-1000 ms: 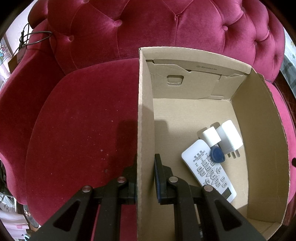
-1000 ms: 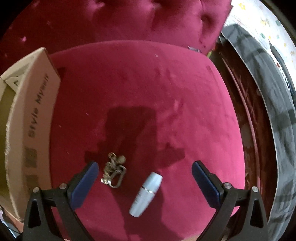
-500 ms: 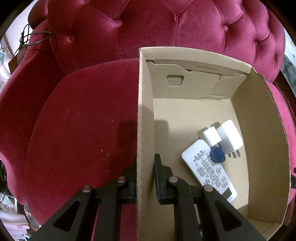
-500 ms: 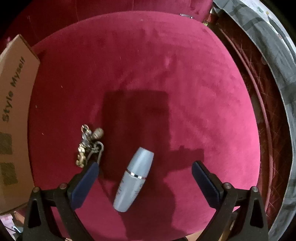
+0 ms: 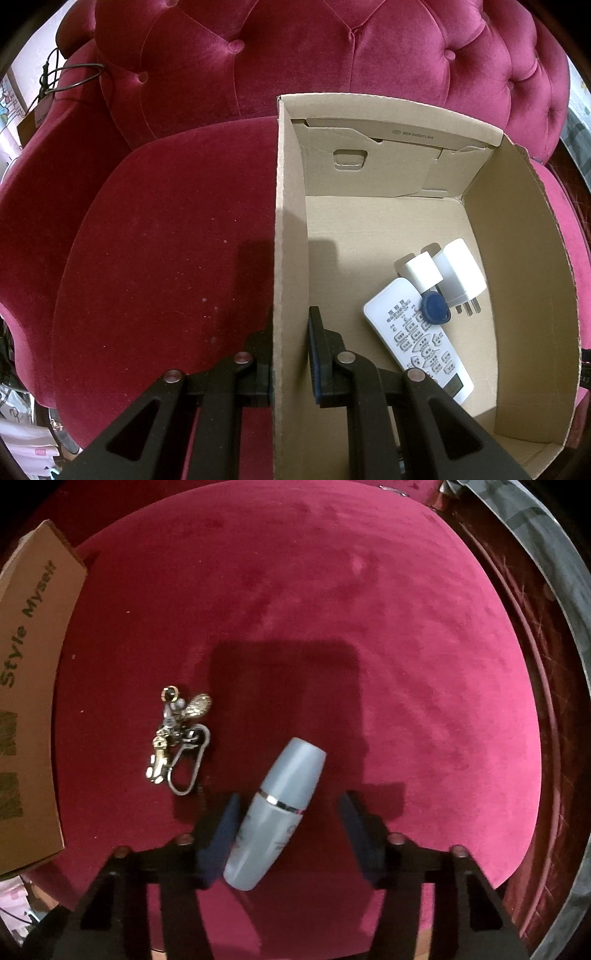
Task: Organize rigid objects
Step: 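Grasp the pale blue bottle with the right gripper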
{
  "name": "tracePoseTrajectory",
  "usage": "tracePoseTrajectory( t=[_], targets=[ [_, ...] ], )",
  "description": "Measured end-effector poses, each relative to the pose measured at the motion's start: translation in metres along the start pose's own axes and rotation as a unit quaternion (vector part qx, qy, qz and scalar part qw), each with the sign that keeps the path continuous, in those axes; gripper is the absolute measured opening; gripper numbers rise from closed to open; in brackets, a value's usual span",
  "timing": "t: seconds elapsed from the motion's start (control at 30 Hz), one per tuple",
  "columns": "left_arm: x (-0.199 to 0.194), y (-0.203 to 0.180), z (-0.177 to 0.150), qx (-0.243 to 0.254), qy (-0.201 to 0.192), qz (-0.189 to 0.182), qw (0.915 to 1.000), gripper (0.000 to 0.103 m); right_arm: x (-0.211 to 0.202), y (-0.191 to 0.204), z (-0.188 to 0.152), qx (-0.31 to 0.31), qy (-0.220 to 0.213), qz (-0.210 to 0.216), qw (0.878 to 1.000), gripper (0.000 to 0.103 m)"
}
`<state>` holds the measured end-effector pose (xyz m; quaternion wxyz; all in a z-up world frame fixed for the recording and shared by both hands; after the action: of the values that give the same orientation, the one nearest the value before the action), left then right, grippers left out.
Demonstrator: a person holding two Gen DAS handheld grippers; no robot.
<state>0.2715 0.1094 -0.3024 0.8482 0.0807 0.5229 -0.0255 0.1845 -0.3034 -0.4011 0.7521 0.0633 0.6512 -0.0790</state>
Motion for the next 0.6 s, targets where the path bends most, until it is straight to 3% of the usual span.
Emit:
tracePoseTrajectory(
  t=[0.03,0.13,0.6],
  targets=[
    [0.000,0.000,0.000,0.000,0.000,0.000,1.0000,0.014,-0.001,0.001,0.000,-0.004,-0.002,0.001,1.000,0.040],
    [0.000,0.000,0.000,0.000,0.000,0.000,1.0000,0.014,-0.006,0.004,-0.005,-0.009,-0.010,-0.003,1.000,0.029],
    [0.000,0.000,0.000,-0.001,0.000,-0.001,1.0000,0.014,-0.021,0.008,-0.003,-0.013,-0.027,-0.011,0.999,0.028]
  ],
)
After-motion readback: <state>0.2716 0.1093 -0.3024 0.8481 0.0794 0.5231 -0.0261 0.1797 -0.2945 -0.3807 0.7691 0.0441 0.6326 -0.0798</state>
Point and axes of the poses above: each gripper's, at about its wrist camera, not at the fingertips, and x roughly the way its jaws point, y to its left, z to its top, the point moved 8 cm from there along x, roughly the way its jaws point, and after that the axes turned 5 degrees about x, right-handed, at the moved point
